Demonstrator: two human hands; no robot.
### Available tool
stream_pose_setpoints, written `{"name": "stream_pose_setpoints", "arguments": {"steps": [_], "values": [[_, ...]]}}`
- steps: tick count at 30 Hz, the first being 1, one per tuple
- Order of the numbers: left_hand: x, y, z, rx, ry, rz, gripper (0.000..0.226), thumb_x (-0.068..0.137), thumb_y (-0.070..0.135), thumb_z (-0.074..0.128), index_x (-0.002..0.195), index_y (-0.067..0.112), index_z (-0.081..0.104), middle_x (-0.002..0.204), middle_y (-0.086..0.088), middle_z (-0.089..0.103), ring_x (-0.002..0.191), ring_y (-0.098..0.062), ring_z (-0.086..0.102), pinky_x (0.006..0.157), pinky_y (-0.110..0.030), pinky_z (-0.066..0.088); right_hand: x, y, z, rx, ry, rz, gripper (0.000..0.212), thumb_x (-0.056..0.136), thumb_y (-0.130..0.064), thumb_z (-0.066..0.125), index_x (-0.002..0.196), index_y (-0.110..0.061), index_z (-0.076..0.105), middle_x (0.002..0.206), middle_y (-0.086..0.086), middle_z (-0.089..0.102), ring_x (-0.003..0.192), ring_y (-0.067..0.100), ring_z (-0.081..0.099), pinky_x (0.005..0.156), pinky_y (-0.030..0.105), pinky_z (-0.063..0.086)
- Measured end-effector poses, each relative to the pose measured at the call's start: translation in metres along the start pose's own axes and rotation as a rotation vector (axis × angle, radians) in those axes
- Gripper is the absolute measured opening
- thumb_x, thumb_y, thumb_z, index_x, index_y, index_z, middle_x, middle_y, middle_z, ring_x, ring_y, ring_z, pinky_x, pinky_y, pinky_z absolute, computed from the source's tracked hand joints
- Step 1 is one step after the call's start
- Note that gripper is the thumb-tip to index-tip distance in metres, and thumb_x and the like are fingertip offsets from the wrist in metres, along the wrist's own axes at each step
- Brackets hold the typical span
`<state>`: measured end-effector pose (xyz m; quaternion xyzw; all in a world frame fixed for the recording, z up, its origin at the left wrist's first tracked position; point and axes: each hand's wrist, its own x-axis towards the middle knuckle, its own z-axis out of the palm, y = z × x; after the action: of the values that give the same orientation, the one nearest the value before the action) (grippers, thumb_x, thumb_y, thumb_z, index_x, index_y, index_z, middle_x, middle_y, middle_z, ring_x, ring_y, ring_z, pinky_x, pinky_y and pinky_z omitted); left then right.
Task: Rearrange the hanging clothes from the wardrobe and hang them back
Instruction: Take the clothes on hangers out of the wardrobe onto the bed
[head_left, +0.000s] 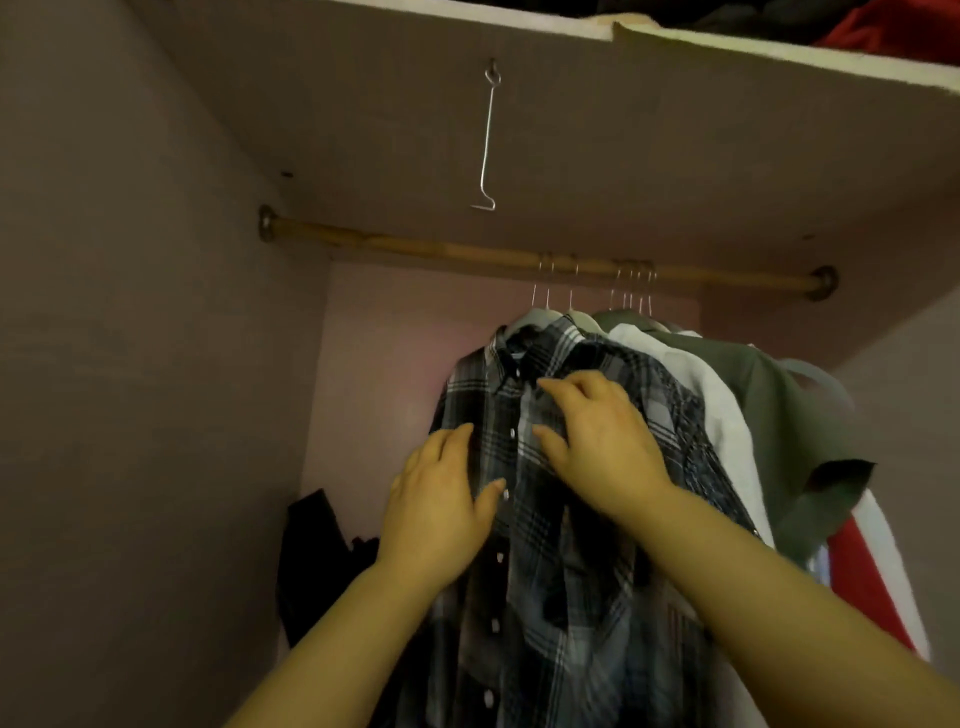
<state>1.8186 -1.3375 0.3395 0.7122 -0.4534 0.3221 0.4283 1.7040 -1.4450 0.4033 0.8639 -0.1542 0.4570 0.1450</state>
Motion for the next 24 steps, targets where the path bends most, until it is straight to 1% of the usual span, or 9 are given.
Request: {"name": "stream_pose_setpoints", "arguments": {"steps": [2,5,8,11,15,18,21,24], "values": [[0.023,-0.007,0.007,0.013,0.018,-0.033,0.066,0.090,0.044,0.052,0.145,0.020,0.025,0.144,0.000,0.035,0.131,-0.017,0.033,0.106,-0.035,0.033,0.034,0.011,0.010,0.009,0.036,-0.012,0.052,0.096,-0.036,0.048,0.143,-0.020,0.033,0.142,0.006,0.034,0.129,0.027,0.032,0.108,0.038,0.030],[0.056,-0.013,0.018,0.053,0.047,-0.047,0.065,0.090,0.043,0.052,0.144,0.018,0.025,0.142,-0.002,0.036,0.129,-0.019,0.034,0.103,-0.032,0.032,0.080,0.023,0.023,-0.009,0.103,-0.092,0.051,0.096,-0.033,0.050,0.142,-0.018,0.034,0.142,0.007,0.035,0.129,0.028,0.032,0.107,0.037,0.028],[0.086,-0.016,0.029,0.078,0.087,-0.036,0.064,0.091,0.043,0.051,0.144,0.019,0.025,0.143,-0.001,0.036,0.130,-0.019,0.033,0.102,-0.032,0.032,0.114,0.036,0.036,-0.019,0.166,-0.144,0.055,0.095,-0.031,0.050,0.144,-0.016,0.031,0.144,0.008,0.034,0.132,0.027,0.030,0.109,0.035,0.022],[0.110,-0.018,0.040,0.091,0.106,-0.039,0.065,0.091,0.044,0.050,0.145,0.018,0.024,0.145,-0.002,0.034,0.132,-0.020,0.032,0.104,-0.033,0.032,0.132,0.062,0.050,-0.071,0.204,-0.110,0.059,0.094,-0.036,0.050,0.145,-0.016,0.028,0.147,0.007,0.033,0.134,0.025,0.030,0.111,0.034,0.019],[0.141,-0.016,0.054,0.091,0.126,-0.021,0.064,0.092,0.042,0.050,0.145,0.016,0.024,0.145,-0.004,0.033,0.131,-0.023,0.033,0.104,-0.035,0.032,0.136,0.103,0.069,-0.150,0.228,-0.074,0.072,0.089,-0.048,0.053,0.146,-0.013,0.026,0.145,0.007,0.038,0.132,0.025,0.035,0.108,0.034,0.027],[0.168,-0.013,0.064,0.110,0.166,0.028,0.065,0.093,0.040,0.050,0.146,0.014,0.023,0.148,-0.006,0.031,0.133,-0.025,0.031,0.106,-0.037,0.030,0.138,0.123,0.081,-0.208,0.249,-0.082,0.081,0.084,-0.057,0.056,0.144,-0.010,0.030,0.139,0.008,0.046,0.126,0.027,0.042,0.106,0.035,0.031],[0.196,-0.010,0.076,0.152,0.166,0.067,0.066,0.093,0.041,0.049,0.146,0.014,0.021,0.149,-0.007,0.029,0.135,-0.026,0.029,0.107,-0.039,0.029,0.141,0.135,0.089,-0.211,0.307,-0.106,0.081,0.079,-0.054,0.064,0.139,-0.005,0.040,0.128,0.013,0.055,0.116,0.032,0.050,0.100,0.041,0.039],[0.220,-0.006,0.089,0.215,0.175,0.099,0.064,0.093,0.043,0.048,0.145,0.015,0.024,0.147,-0.006,0.033,0.132,-0.027,0.032,0.103,-0.040,0.032,0.145,0.141,0.094,-0.166,0.399,-0.129,0.073,0.075,-0.050,0.069,0.130,-0.005,0.053,0.119,0.014,0.061,0.108,0.034,0.056,0.090,0.043,0.045]]}}
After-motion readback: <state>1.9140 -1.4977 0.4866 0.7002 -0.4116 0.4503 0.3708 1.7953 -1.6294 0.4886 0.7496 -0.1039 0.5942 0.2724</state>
